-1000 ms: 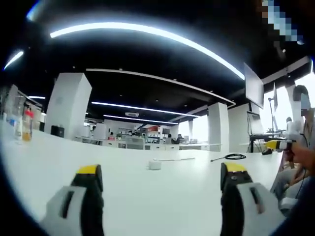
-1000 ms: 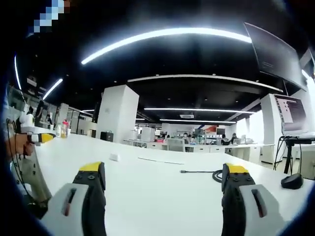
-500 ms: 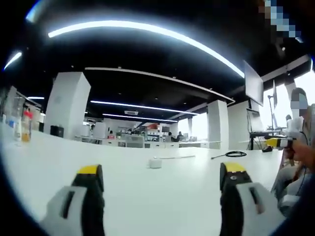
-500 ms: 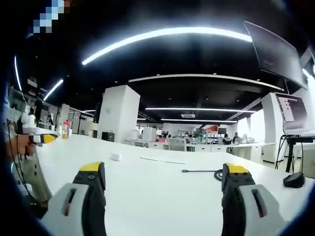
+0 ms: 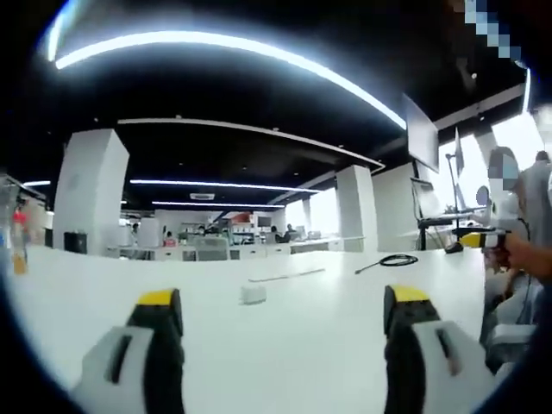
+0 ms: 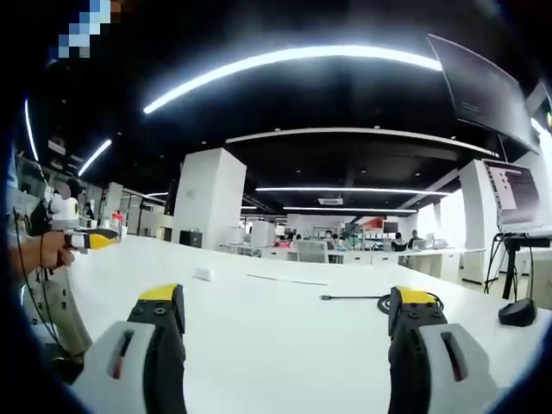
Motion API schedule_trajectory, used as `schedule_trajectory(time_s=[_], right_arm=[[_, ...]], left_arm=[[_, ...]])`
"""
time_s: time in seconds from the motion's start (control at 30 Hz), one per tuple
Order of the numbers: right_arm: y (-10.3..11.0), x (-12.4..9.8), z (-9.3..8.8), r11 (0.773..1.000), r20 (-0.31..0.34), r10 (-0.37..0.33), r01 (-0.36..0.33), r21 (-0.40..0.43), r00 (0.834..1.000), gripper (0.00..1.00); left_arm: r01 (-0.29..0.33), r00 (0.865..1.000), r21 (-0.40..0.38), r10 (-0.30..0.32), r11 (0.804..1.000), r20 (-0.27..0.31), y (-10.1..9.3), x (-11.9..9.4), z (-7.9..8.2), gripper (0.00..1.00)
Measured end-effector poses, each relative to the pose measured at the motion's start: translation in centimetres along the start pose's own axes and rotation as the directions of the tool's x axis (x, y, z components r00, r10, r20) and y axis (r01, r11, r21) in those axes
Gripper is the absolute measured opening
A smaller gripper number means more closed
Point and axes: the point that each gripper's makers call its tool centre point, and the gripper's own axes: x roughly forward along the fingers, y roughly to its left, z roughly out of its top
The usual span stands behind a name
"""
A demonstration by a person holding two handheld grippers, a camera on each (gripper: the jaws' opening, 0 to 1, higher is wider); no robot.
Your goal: Plug the desk Type‑C cable into the charger adapter.
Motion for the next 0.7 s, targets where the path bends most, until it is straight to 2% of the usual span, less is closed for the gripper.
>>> schedule_trajectory(time_s=[0.1, 0.2, 0.27, 0.33, 0.43, 0.47, 0.53, 0.63, 0.7], right_arm=[[-0.1, 0.0, 0.0, 1.0, 0.002, -0.004, 0.004, 0.003, 1.0, 1.0], [-0.1, 0.0, -0.1, 1.0, 0.003, -0.004, 0.004, 0.005, 1.0, 1.0], [0.0, 0.0, -0.1, 1.0, 0.003, -0.001, 0.001, 0.007, 1.0, 1.0], [-0.1, 0.0, -0.1, 1.0, 0.004, -0.002, 0.002, 0.007, 1.0, 1.0], [-0.2, 0.0, -0.3, 1.0, 0.004, -0.002, 0.002, 0.013, 1.0, 1.0], [-0.2, -0.1, -0.4, 1.0, 0.005, -0.003, 0.003, 0.015, 1.0, 1.0], [-0.3, -0.1, -0.5, 1.0, 0.004, -0.004, 0.004, 0.018, 1.0, 1.0], [-0.4, -0.1, -0.6, 1.0, 0.006, -0.008, 0.008, 0.022, 1.0, 1.0], [-0.5, -0.1, -0.6, 1.0, 0.008, -0.009, 0.008, 0.024, 1.0, 1.0]], left_arm=[[0.042, 0.998, 0.055, -0.039, 0.998, -0.058, 0.3, 1.5, -0.2, 0.99], [0.072, 0.995, 0.083, -0.066, 0.994, -0.072, 0.6, 2.6, 0.0, 0.99], [0.108, 0.989, 0.103, -0.096, 0.989, -0.115, 0.8, 3.5, -0.3, 0.99], [0.125, 0.986, 0.113, -0.11, 0.986, -0.129, 1.5, 4.6, -0.1, 0.99], [0.159, 0.978, 0.113, -0.14, 0.981, -0.155, 2.5, 6.4, 0.2, 0.99], [0.172, 0.968, 0.097, -0.15, 0.98, -0.2, 3.4, 7.5, 0.0, 0.99], [0.202, 0.961, 0.101, -0.177, 0.974, -0.214, 4.0, 8.8, 0.3, 1.0], [0.208, 0.948, 0.102, -0.175, 0.973, -0.266, 4.9, 10.1, -0.2, 1.0], [0.214, 0.945, 0.086, -0.184, 0.973, -0.27, 5.5, 11.1, -0.2, 1.0]])
